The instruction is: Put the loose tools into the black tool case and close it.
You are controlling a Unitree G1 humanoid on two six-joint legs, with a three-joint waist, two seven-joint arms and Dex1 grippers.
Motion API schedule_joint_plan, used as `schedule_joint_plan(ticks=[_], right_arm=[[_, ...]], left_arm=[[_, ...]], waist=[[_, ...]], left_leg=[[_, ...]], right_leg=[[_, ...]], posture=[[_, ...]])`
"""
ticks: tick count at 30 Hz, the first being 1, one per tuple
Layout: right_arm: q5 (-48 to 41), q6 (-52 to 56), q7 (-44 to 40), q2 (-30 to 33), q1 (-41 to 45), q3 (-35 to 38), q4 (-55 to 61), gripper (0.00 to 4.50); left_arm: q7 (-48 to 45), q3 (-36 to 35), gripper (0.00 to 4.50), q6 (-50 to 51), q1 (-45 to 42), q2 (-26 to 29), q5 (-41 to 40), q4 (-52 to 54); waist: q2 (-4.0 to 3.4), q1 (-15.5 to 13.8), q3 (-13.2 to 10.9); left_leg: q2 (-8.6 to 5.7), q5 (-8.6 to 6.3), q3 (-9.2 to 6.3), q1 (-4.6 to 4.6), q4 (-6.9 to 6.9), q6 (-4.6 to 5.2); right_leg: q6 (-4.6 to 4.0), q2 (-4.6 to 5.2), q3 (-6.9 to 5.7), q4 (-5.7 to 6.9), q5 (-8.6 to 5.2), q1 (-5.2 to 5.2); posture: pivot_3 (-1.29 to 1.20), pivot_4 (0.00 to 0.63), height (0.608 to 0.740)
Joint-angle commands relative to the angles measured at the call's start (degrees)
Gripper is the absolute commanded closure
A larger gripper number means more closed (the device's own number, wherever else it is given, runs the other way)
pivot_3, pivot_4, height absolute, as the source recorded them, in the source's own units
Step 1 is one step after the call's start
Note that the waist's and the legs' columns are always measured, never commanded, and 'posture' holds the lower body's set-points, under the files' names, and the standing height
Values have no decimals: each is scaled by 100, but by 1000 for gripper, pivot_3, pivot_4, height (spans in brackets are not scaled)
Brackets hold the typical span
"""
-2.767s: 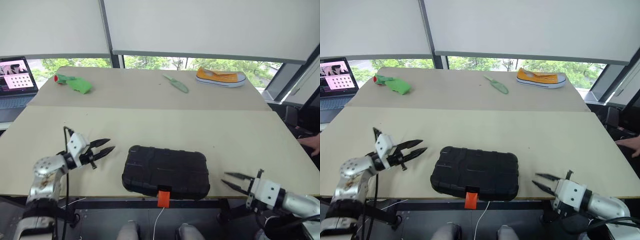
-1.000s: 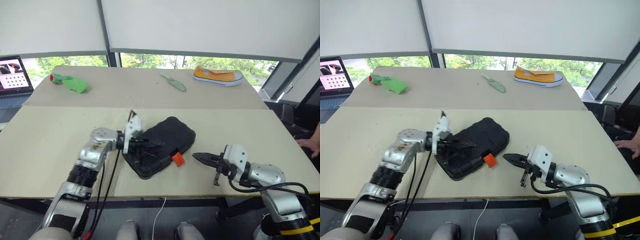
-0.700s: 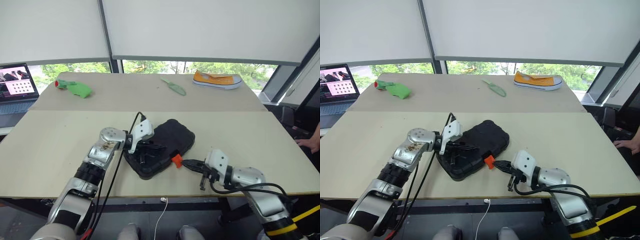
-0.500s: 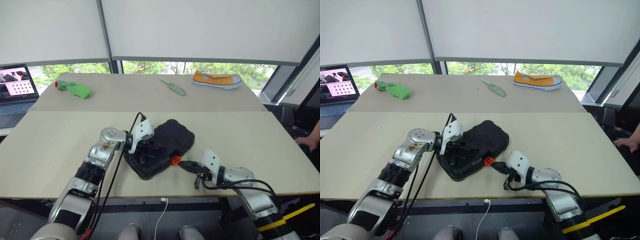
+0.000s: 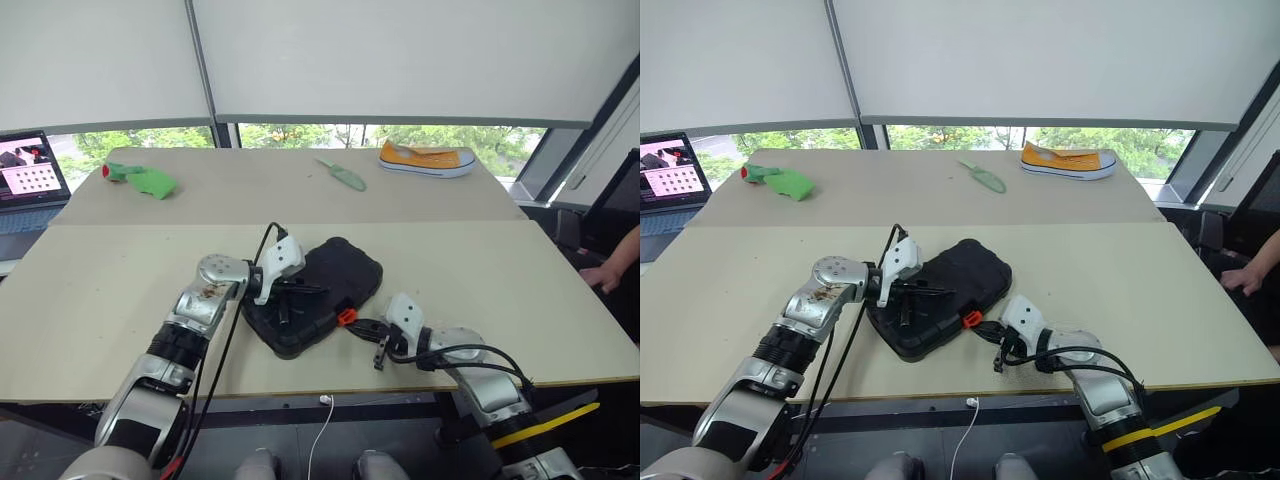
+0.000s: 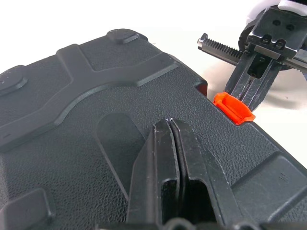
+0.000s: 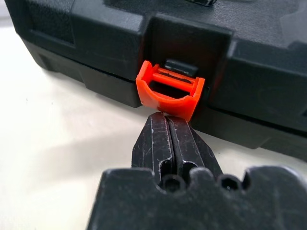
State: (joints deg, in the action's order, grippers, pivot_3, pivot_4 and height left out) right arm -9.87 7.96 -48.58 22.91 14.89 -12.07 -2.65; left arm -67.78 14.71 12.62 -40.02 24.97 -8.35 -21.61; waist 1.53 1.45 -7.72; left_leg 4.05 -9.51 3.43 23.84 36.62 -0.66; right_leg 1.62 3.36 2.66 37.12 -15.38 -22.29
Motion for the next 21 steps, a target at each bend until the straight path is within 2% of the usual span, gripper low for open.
schedule_joint_plan(ticks=[1, 8, 12, 15, 17, 19, 21], right_arm=[[-851, 19, -90, -237, 296, 485, 896, 4500], [-773, -98, -144, -420, 225, 497, 352, 4500], [-756, -75, -289, -309, -25, 464, 452, 4500], [-727, -178, -441, -71, -289, 518, 651, 4500], [-741, -295, -494, 113, -487, 657, 851, 4500], [-930, -248, -517, 310, -701, 915, 1123, 4500], [-1019, -352, -705, 649, -962, 1155, 1367, 3920]], left_arm=[[-114, 525, 4421, 441, 530, 94, 386, -245], [-108, 579, 4421, 693, 615, 116, 354, -37], [19, 458, 4421, 690, 709, 149, 327, 73], [-14, 160, 4421, 352, 841, 140, 70, 169], [-9, -290, 4421, 24, 984, 101, -296, 335], [-305, -770, 3881, -453, 1216, 200, -746, 645], [-477, -1259, 3361, -642, 1494, 464, -1097, 941]], waist=[[0, 28, 0], [11, 108, 8], [16, 109, 12], [13, 92, 20], [7, 89, 23], [8, 103, 22], [7, 110, 17]], left_leg=[[0, 0, 0, 0, -4, 0], [-1, 0, 0, -31, -38, 0], [-7, -1, 1, -50, -58, -2], [-8, -4, 1, -55, -67, -8], [-12, -4, 4, -54, -72, -7], [-14, -4, 10, -49, -84, -5], [-12, -16, 10, -44, -87, -2]], right_leg=[[-1, 0, 1, 0, 1, -2], [3, -3, 4, -2, 1, 7], [-19, -1, 13, -3, -10, 11], [-25, -1, 15, -3, -17, 12], [-16, 2, 18, -4, -26, 11], [1, 3, 27, -5, -25, 2], [-1, 1, 30, -5, -29, -4]], posture=[[0, 150, 740], [0, 150, 740], [0, 150, 740], [0, 150, 740], [0, 150, 740], [0, 150, 740], [0, 150, 740]])
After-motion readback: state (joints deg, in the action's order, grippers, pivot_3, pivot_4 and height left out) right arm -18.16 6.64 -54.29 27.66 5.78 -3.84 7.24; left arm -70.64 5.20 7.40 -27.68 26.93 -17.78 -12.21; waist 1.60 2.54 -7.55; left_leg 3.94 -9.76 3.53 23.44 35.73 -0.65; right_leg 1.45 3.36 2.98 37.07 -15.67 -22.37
